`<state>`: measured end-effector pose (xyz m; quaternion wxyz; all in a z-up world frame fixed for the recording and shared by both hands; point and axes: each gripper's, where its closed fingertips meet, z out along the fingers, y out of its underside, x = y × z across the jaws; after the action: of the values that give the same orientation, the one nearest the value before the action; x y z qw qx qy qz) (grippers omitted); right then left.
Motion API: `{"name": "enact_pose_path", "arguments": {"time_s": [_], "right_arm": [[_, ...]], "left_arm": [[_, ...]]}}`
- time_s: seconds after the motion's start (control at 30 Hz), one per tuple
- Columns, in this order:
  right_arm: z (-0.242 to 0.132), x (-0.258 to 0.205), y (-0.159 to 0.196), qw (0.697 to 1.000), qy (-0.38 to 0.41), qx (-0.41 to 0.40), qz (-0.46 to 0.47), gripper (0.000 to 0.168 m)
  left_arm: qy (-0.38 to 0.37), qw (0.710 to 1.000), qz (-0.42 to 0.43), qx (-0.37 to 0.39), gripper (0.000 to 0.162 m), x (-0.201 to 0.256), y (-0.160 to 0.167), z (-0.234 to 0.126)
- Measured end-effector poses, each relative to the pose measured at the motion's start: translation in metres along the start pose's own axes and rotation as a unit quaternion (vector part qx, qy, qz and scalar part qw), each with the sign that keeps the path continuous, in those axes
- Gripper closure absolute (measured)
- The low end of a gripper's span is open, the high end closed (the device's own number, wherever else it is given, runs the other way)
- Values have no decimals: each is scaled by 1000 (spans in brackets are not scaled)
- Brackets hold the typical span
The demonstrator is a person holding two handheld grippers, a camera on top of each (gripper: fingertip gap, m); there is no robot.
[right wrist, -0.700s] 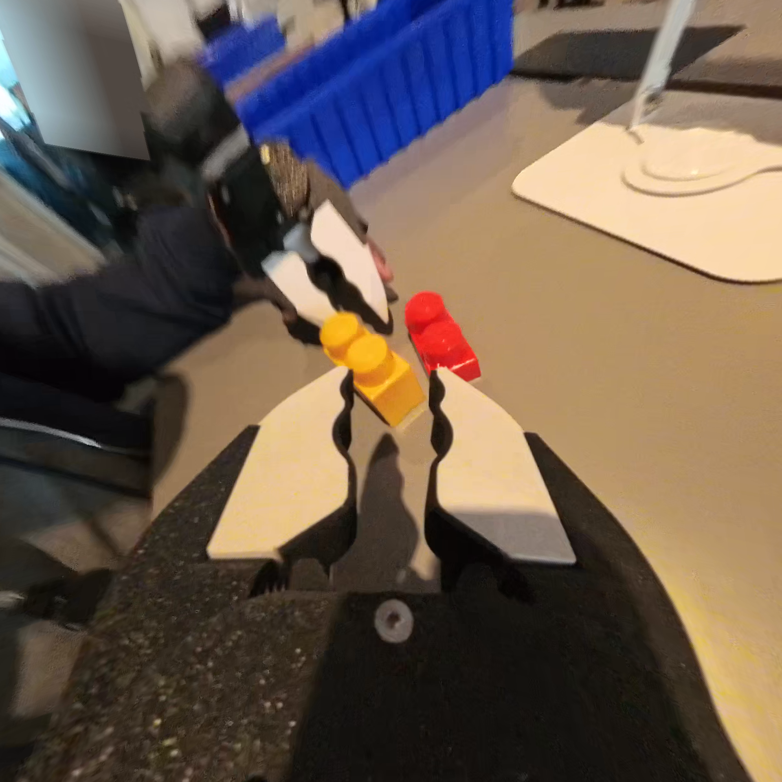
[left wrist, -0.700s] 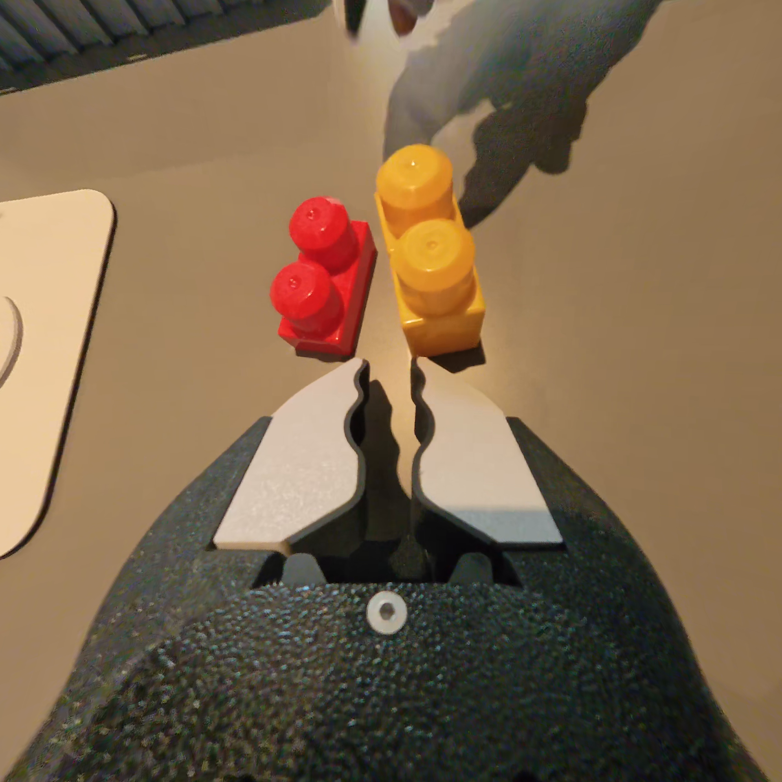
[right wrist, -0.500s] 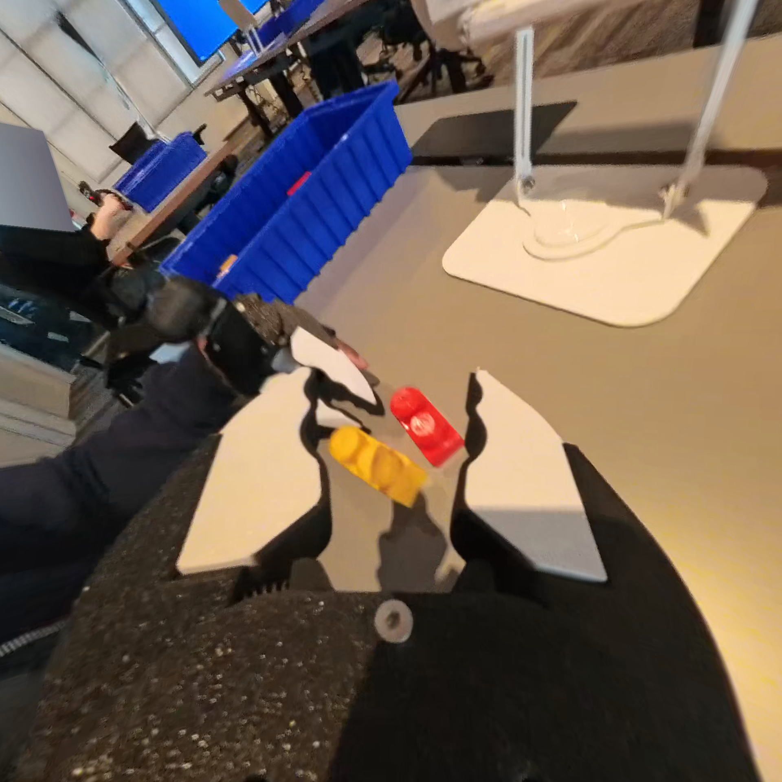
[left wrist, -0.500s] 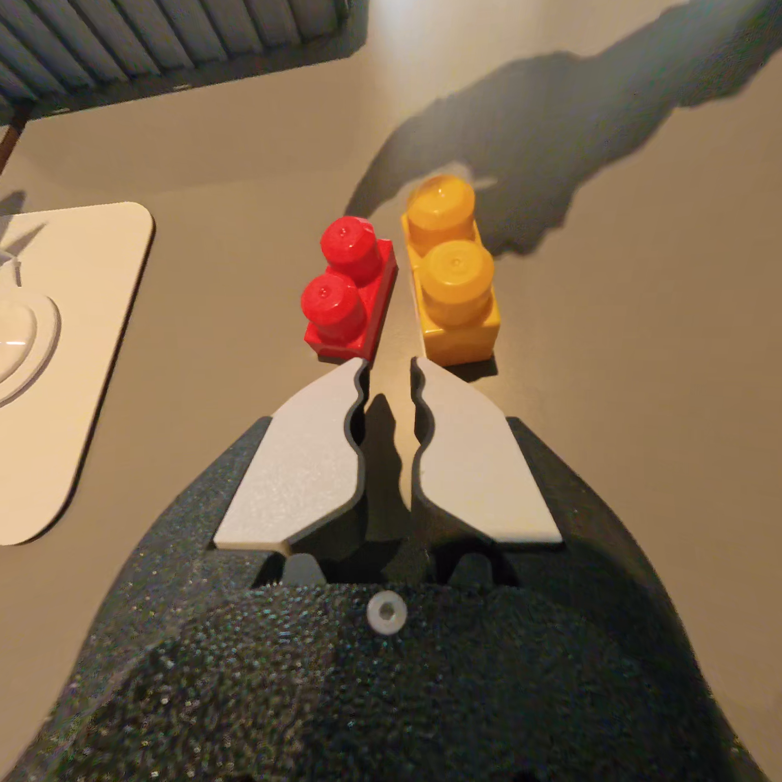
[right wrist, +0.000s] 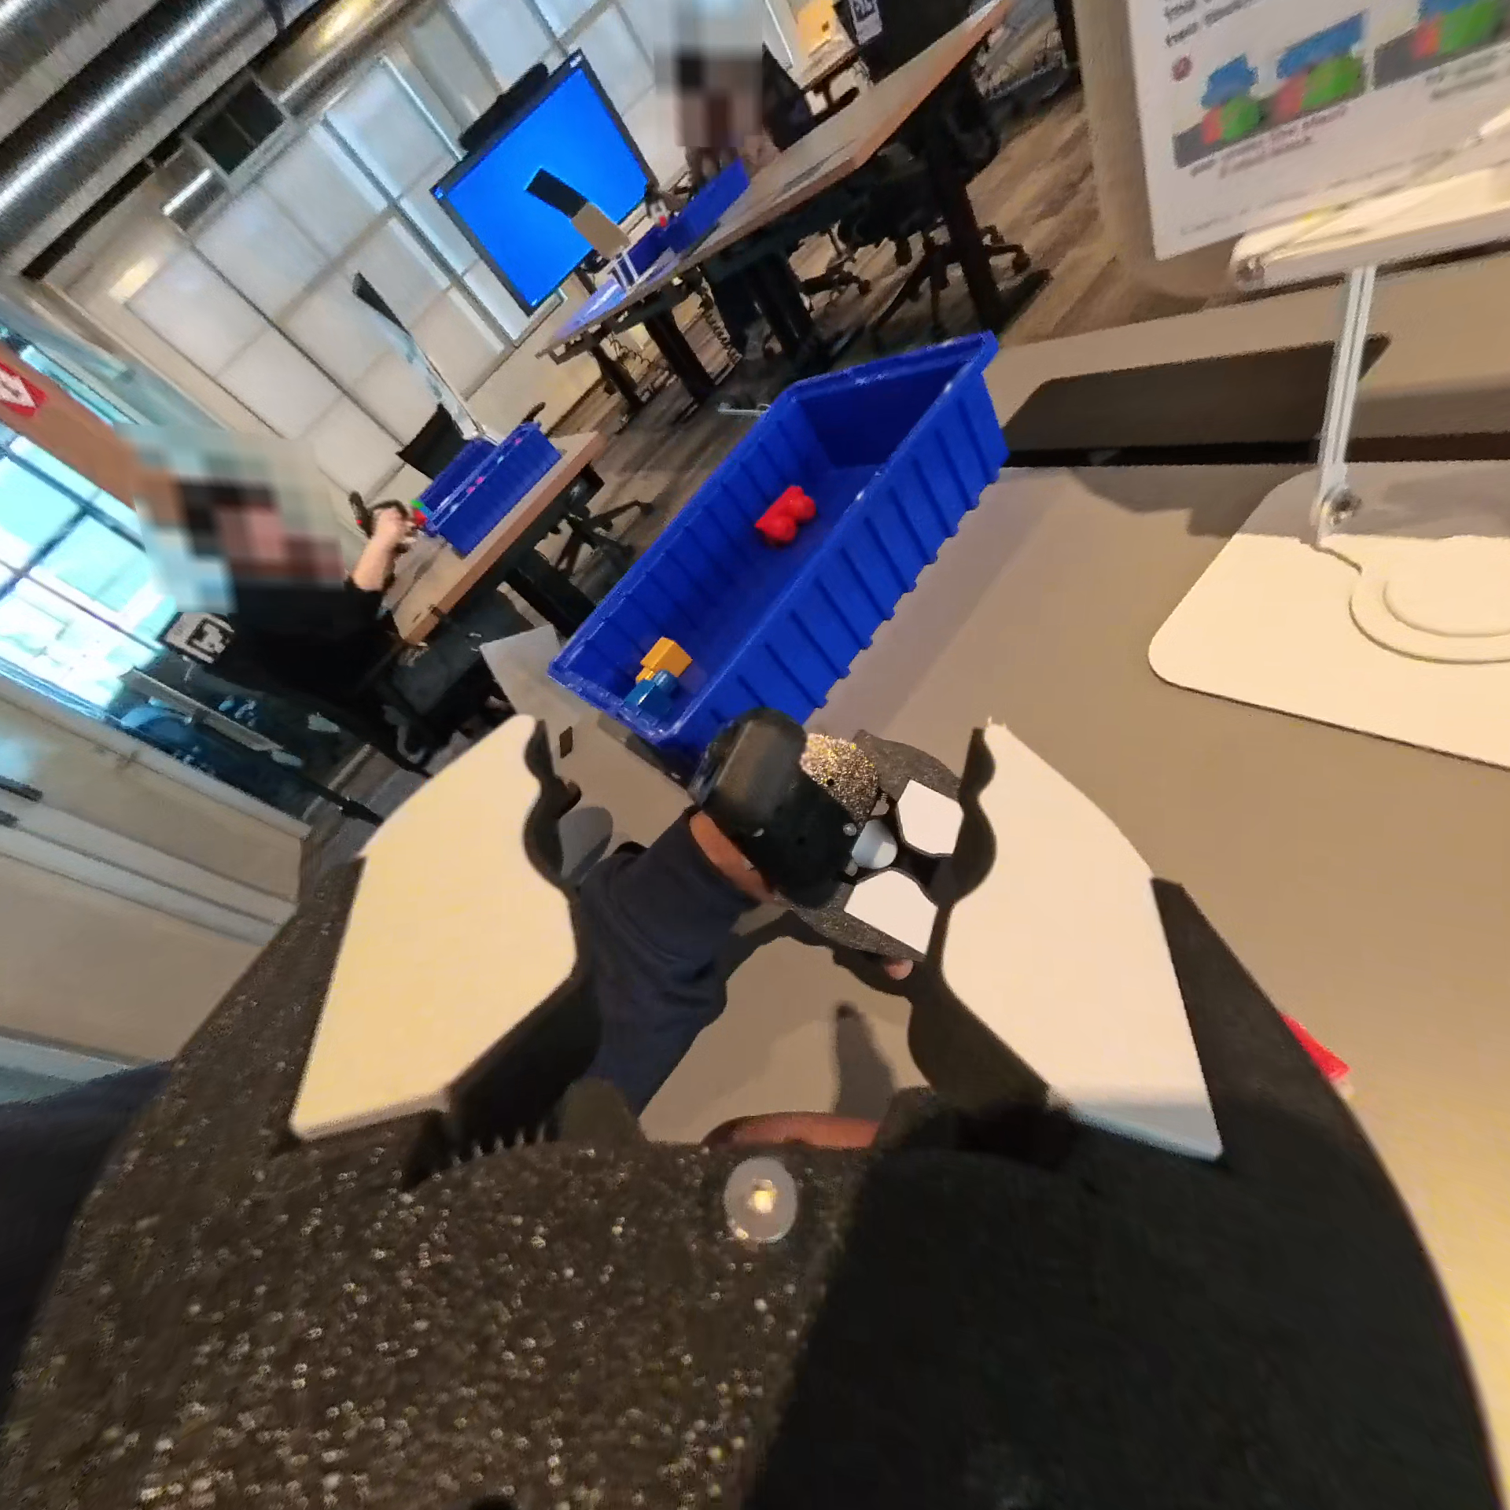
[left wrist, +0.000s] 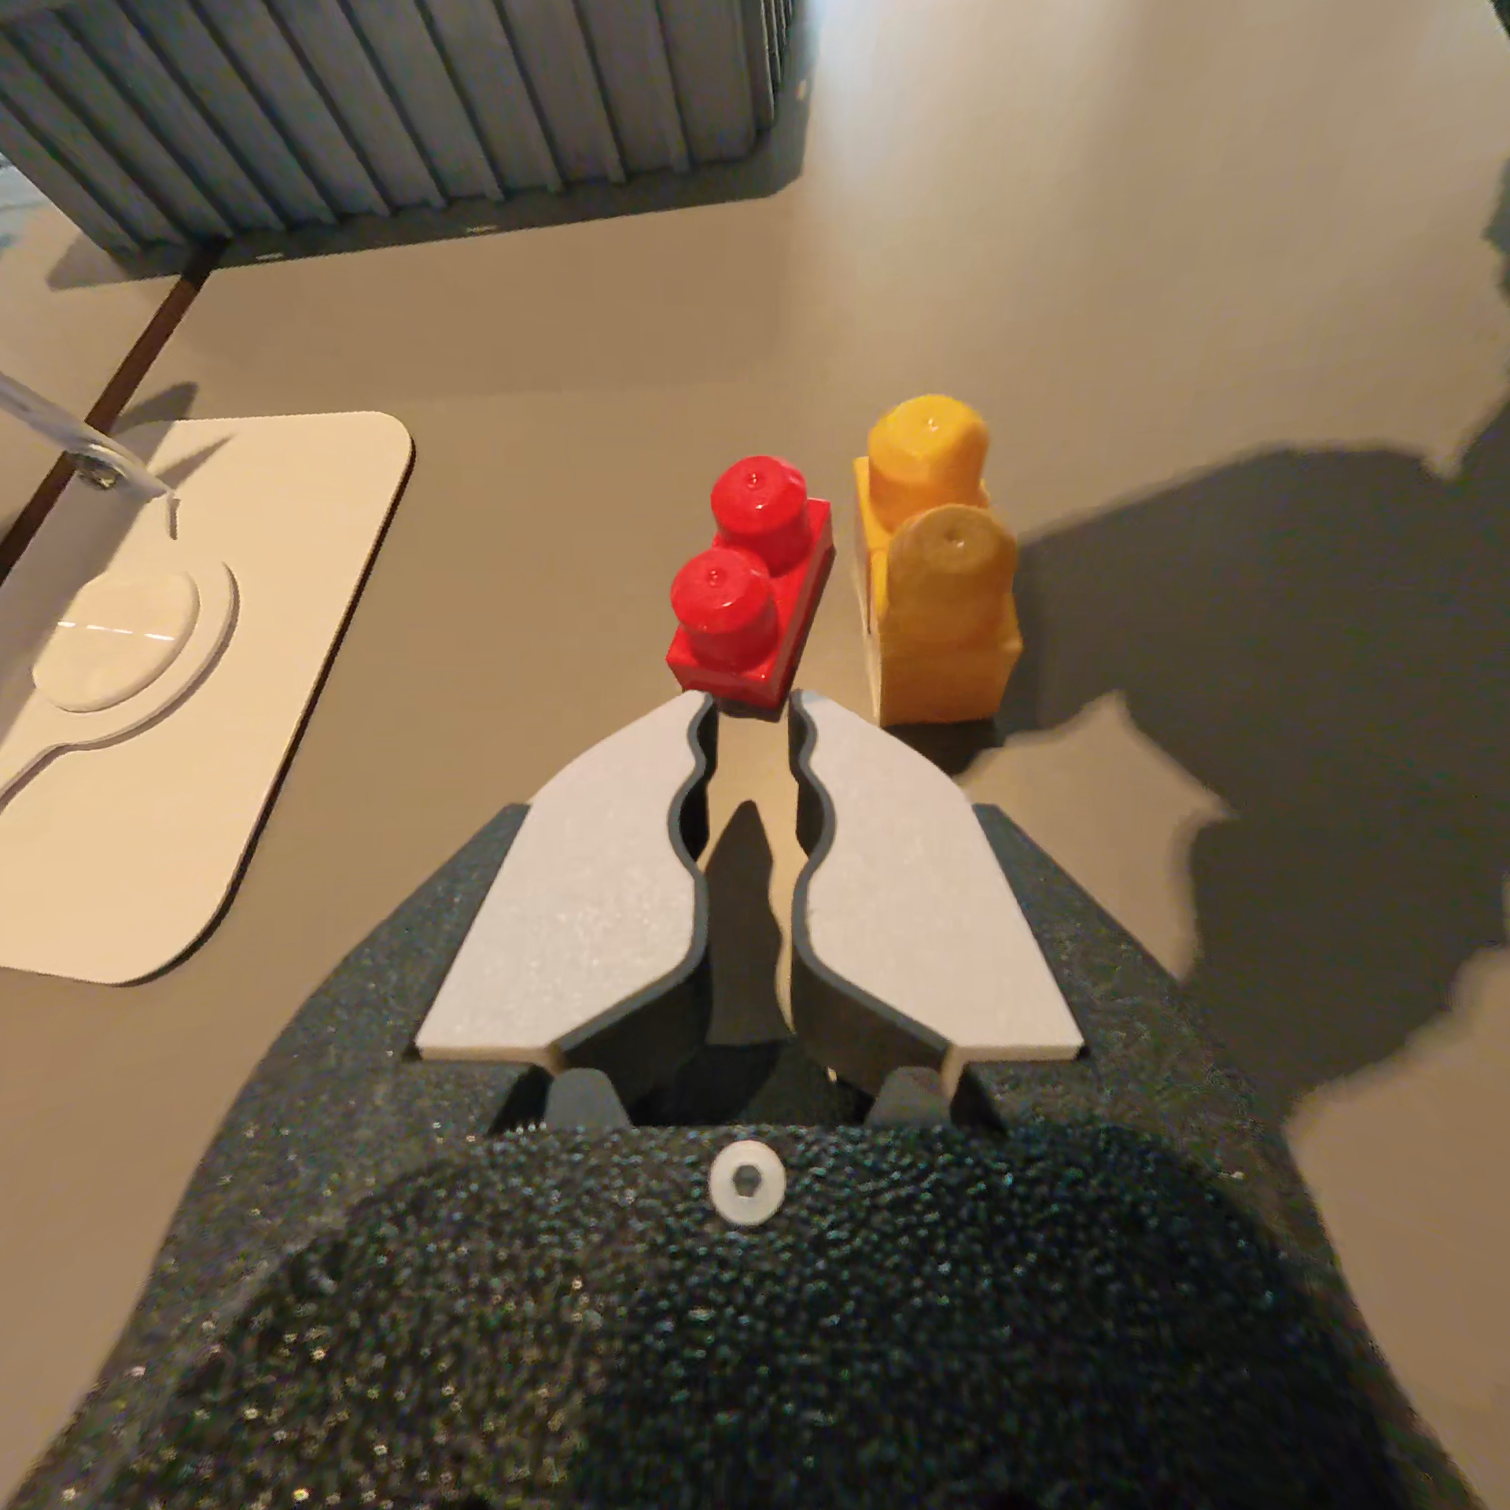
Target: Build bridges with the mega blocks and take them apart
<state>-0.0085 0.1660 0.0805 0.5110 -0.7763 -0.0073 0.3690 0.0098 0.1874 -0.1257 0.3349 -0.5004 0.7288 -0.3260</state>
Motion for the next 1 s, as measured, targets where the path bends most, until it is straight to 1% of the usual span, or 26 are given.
{"name": "enact_pose_path", "arguments": {"time_s": [0.17,0.23,0.33,0.4,0.47,0.5,0.57,0.63,0.7,0.73,0.77,0.83,0.93,1.0], "right_arm": [[-8,22,3,999,4,9,46,72],[-9,20,0,999,-2,18,45,73],[1,20,-3,1000,-9,18,22,74],[3,38,-5,1000,-5,21,5,82],[2,70,-3,1000,-3,7,-21,84],[1,90,1,999,-4,-7,-41,88],[-3,130,15,996,-14,-39,-82,89],[-9,164,32,991,-33,-61,-114,95],[-11,185,58,986,-63,-95,-119,98],[-9,195,72,984,-65,-119,-119,96],[-7,203,85,980,-63,-138,-126,92],[-5,209,102,974,-60,-167,-141,92],[-4,208,98,972,-60,-155,-165,95],[-4,207,103,970,-71,-169,-159,98]], "left_arm": [[6,1000,-3,1,145,3,0,7],[9,1000,-9,7,145,3,0,8],[7,1000,-17,9,145,0,1,7],[-1,1000,-20,13,143,-3,1,6],[-7,999,-29,16,139,-8,1,5],[-8,999,-32,16,139,-9,3,6],[-4,999,-37,15,135,-11,6,9],[13,999,-44,4,132,-11,8,13],[25,999,-40,2,127,-12,6,18],[41,999,-36,-6,125,-10,6,22],[53,998,-28,-14,125,-10,7,26],[71,997,-13,-23,123,-10,5,34],[103,994,8,-44,124,-7,5,44],[114,991,28,-61,127,-4,7,50]]}}
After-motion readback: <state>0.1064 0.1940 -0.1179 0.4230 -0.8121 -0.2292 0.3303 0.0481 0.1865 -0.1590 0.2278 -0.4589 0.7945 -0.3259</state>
